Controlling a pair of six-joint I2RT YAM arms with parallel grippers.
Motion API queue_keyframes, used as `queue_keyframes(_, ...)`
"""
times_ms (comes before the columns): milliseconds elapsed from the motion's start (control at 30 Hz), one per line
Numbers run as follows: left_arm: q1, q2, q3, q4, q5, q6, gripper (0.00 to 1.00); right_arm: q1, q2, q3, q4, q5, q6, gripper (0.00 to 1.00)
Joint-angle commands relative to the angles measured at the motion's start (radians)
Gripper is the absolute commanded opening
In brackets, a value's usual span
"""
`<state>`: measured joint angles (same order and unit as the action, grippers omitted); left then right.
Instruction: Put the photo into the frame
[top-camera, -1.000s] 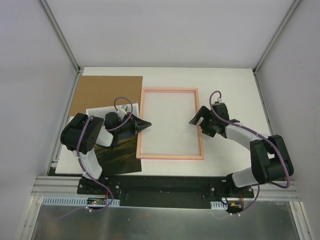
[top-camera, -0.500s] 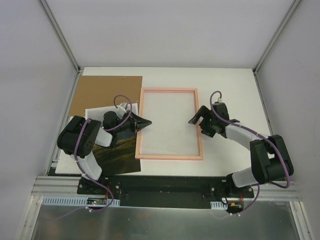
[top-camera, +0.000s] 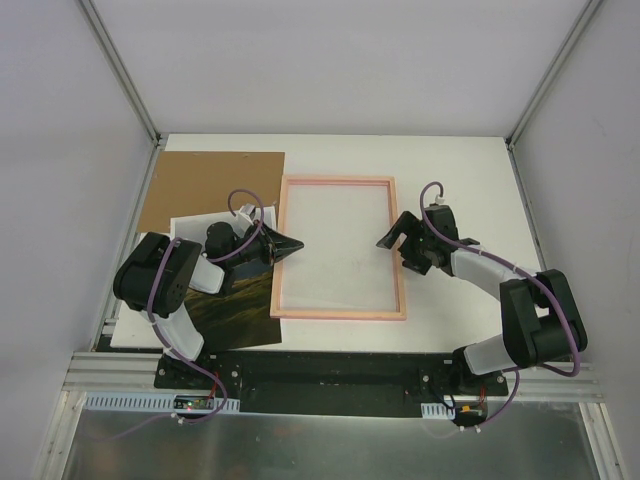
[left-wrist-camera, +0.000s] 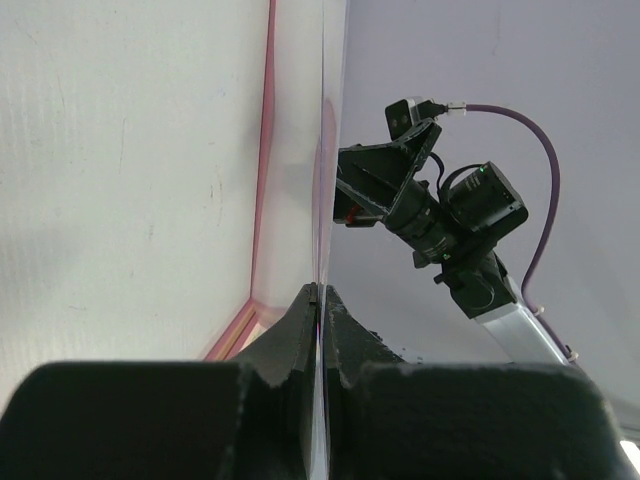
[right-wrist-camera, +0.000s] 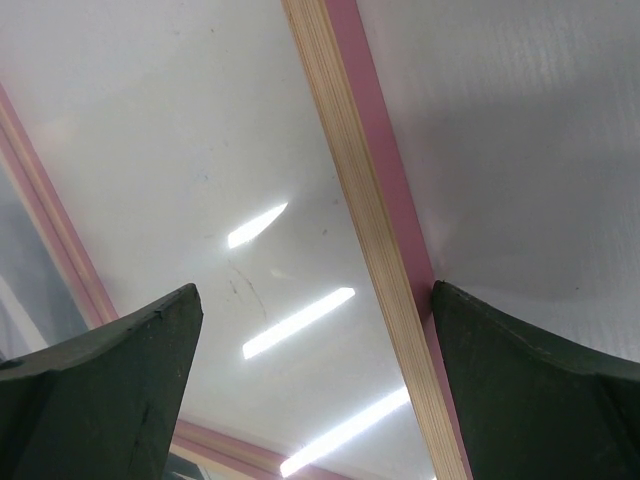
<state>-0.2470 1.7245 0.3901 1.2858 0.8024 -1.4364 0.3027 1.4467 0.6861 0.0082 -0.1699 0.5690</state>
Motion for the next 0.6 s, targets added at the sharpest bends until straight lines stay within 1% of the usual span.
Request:
queue_keyframes(0, 0.002, -0.04, 0.026, 0.395, 0.044, -0.024, 0.0, 0.007, -0.011, 0.053, 0.046, -0.042, 0.026, 1.0)
queue_keyframes(267, 0.002, -0.048, 0.035, 0.395, 0.047, -0.036, 0.0, 0.009, -0.009, 0.059, 0.042, -0.045, 0.025, 1.0)
queue_keyframes(300, 0.002, -0.049, 0.036, 0.395, 0.047, -0.038, 0.0, 0.007, -0.009, 0.059, 0.042, -0.045, 0.026, 0.97)
queue_keyframes(567, 0.002, -0.04, 0.05, 0.395, 0.054, -0.048, 0.0, 0.007, -0.011, 0.072, 0.03, -0.046, 0.026, 0.96)
